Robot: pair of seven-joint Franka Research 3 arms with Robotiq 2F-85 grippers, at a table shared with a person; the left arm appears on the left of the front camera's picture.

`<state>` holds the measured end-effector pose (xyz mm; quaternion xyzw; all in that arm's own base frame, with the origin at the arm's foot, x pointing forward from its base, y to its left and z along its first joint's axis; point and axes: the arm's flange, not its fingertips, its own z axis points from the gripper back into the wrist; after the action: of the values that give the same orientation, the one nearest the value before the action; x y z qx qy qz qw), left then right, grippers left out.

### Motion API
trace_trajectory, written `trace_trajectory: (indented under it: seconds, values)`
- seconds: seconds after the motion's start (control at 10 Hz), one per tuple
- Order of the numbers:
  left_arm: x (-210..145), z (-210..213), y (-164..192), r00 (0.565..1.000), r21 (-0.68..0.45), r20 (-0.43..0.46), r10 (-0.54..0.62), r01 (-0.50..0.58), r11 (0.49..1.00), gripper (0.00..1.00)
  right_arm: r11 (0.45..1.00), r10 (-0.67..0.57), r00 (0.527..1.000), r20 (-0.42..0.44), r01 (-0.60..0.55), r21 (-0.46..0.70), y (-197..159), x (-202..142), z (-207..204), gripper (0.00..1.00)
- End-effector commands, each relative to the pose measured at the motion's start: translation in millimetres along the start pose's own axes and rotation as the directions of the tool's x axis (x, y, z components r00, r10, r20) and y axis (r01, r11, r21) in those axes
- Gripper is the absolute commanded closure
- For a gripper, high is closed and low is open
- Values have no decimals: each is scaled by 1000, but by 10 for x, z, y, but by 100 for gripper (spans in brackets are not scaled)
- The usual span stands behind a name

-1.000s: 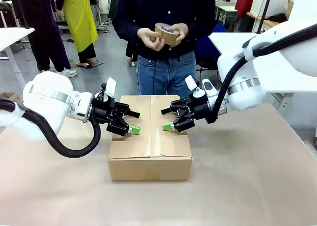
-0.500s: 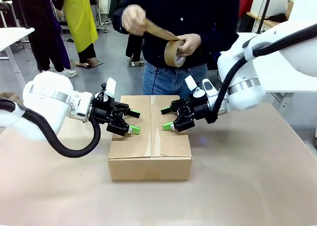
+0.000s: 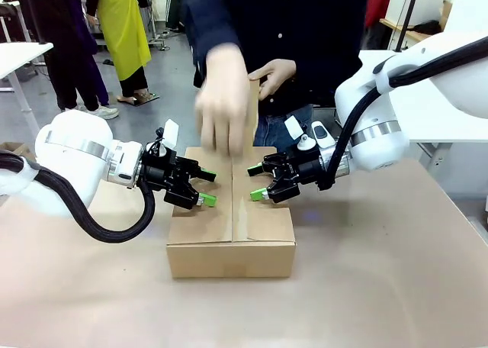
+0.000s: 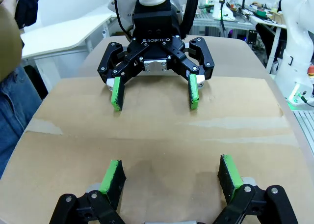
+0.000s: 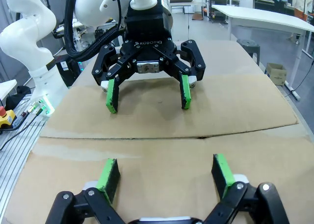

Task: Pack the gift set into the box.
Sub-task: Press and hold the closed box until the human finishes sealing it.

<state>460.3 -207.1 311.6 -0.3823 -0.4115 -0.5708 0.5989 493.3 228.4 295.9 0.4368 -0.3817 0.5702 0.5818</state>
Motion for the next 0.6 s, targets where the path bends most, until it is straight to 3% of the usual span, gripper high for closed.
trace_trajectory:
  seconds: [0.0, 0.5]
  values:
    - [-34, -6, -11, 1000, 0, -2, -10, 10, 1000, 0, 1000, -3, 1000, -6, 3, -2, 1, -26, -7, 0]
    - [-34, -6, -11, 1000, 0, -2, -10, 10, 1000, 0, 1000, -3, 1000, -6, 3, -2, 1, -26, -7, 0]
